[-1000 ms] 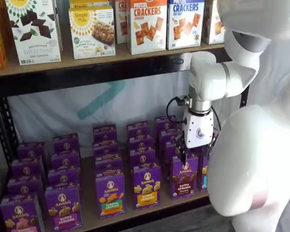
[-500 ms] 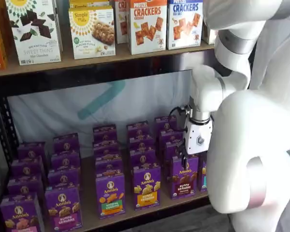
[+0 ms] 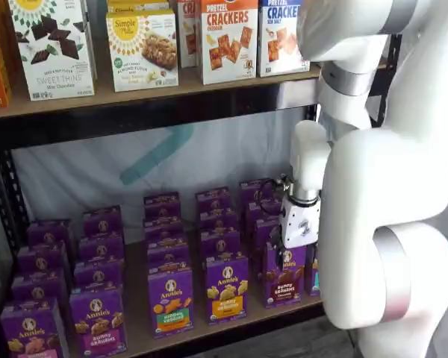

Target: Pick up the purple box with a brown patch in the center, on the bottom shelf, the fifth box from the left

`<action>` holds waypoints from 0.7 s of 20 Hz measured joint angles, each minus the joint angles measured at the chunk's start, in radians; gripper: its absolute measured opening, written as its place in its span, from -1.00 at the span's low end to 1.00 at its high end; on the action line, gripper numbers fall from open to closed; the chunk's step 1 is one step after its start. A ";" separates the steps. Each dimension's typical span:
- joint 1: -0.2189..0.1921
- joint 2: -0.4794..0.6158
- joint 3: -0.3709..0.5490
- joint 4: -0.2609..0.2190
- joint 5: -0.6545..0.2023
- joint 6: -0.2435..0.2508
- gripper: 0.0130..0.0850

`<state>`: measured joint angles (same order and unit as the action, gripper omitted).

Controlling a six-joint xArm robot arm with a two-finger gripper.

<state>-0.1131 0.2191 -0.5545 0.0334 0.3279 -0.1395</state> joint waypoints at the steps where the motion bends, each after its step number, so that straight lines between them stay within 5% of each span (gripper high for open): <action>1: 0.000 0.027 -0.017 0.011 -0.002 -0.011 1.00; 9: -0.017 0.220 -0.172 -0.001 -0.025 -0.016 1.00; 14: -0.037 0.339 -0.296 -0.082 -0.011 0.040 1.00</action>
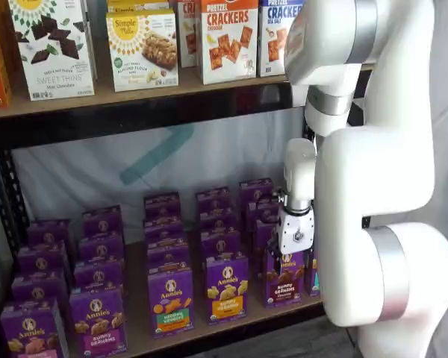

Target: Pick up the purple box with a brown patch in the center, on the bottom shelf, the fifth box from the left

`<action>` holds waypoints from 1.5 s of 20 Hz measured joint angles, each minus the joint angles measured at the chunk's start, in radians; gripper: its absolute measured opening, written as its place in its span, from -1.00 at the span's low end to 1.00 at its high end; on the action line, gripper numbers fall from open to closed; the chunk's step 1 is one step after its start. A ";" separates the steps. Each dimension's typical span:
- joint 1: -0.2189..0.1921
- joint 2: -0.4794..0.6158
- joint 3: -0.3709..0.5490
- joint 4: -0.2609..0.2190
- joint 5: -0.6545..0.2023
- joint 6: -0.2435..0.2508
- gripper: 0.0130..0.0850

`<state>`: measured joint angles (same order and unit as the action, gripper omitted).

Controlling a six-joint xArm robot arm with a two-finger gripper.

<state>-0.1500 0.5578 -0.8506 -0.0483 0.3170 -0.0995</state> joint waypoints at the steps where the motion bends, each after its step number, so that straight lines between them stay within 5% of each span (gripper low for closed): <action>1: -0.004 0.022 -0.025 -0.008 -0.001 0.004 1.00; 16: -0.036 0.213 -0.326 0.062 0.029 -0.094 1.00; 30: -0.035 0.202 -0.350 0.076 0.048 -0.106 1.00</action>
<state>-0.1853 0.7596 -1.2002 0.0278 0.3646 -0.2055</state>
